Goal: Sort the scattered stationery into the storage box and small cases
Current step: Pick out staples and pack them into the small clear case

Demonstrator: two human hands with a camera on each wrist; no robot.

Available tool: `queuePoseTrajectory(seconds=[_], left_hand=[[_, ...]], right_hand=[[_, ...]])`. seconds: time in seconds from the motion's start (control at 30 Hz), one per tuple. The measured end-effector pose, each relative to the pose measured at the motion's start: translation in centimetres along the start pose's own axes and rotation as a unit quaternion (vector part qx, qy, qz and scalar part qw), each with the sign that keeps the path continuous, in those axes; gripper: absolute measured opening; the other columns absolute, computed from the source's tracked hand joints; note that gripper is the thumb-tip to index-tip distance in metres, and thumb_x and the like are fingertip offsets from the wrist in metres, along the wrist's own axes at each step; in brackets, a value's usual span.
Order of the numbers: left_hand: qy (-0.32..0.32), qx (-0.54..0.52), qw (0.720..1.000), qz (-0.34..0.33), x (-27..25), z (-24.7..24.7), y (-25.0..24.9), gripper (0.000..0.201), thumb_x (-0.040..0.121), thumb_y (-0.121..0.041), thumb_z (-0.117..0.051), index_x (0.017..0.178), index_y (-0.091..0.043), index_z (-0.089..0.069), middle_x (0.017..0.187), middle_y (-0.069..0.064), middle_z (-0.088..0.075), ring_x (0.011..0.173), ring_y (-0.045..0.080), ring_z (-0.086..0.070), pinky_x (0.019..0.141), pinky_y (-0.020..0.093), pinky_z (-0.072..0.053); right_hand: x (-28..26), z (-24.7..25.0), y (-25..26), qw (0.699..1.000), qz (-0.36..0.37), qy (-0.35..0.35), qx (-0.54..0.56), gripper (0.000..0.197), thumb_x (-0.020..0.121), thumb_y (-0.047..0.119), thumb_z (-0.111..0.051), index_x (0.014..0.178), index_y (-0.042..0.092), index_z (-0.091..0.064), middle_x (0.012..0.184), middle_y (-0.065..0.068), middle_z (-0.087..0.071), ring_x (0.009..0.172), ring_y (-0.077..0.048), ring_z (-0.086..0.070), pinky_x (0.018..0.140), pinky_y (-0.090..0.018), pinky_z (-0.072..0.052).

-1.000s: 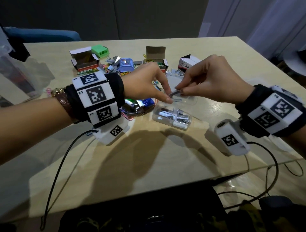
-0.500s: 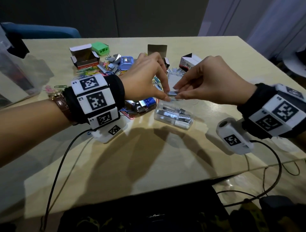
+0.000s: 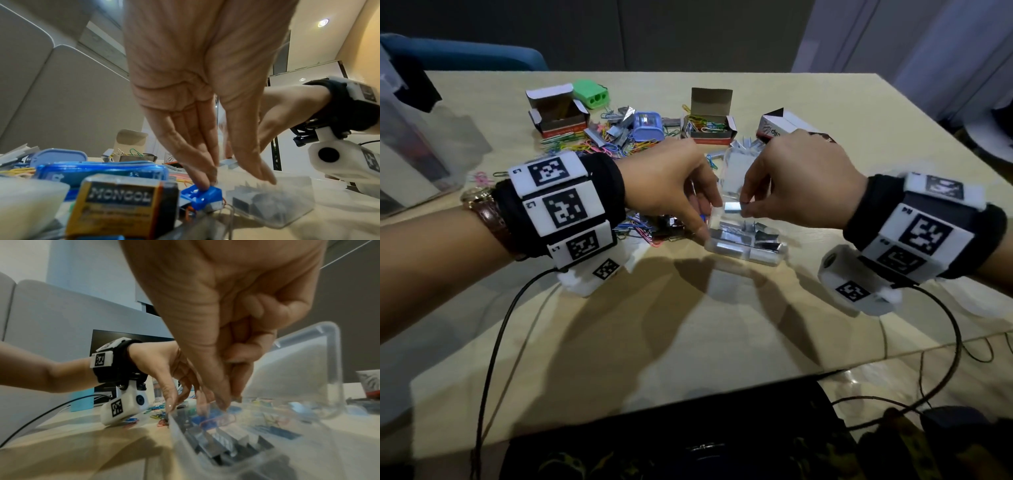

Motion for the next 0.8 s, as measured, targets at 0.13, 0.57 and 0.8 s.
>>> queuePoseTrajectory(seconds=[0.13, 0.57, 0.8], left_hand=[[0.002, -0.023, 1.0, 0.003, 0.0, 0.0, 0.4, 0.048, 0.058, -0.03, -0.088, 0.101, -0.012, -0.075, 0.083, -0.005, -0.075, 0.077, 0.006, -0.072, 0.081, 0.032, -0.058], [-0.003, -0.038, 0.999, 0.003, 0.0, 0.1, 0.6, 0.042, 0.062, -0.025, -0.088, 0.1, -0.011, -0.076, 0.082, -0.005, -0.075, 0.077, 0.006, -0.072, 0.08, 0.027, -0.056], [-0.013, -0.037, 0.999, 0.004, 0.0, 0.1, 0.4, 0.038, 0.064, -0.023, -0.087, 0.098, -0.009, -0.076, 0.079, -0.005, -0.075, 0.073, 0.001, -0.069, 0.078, 0.024, -0.055]], right_hand=[[0.2, -0.3, 0.4, 1.0, 0.01, 0.014, -0.024, 0.009, 0.08, 0.038, -0.075, 0.085, 0.03, -0.076, 0.066, 0.014, -0.054, 0.075, -0.013, -0.052, 0.049, -0.02, -0.024], [0.7, -0.2, -0.3, 0.994, 0.055, 0.091, 0.02, 0.012, 0.083, 0.038, -0.074, 0.094, 0.035, -0.076, 0.059, 0.024, -0.051, 0.059, 0.002, -0.049, 0.058, -0.025, -0.039], [0.3, -0.7, -1.5, 0.979, 0.077, 0.173, 0.075, 0.019, 0.09, 0.02, -0.064, 0.095, 0.033, -0.076, 0.047, 0.03, -0.054, 0.055, 0.003, -0.054, 0.055, -0.026, -0.041]])
Point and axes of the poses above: each hand's wrist, its own x-axis towards the middle knuckle, its own z-axis out of the back of the hand, y = z × x, the point moved 4 cm from there along x, towards the middle knuckle
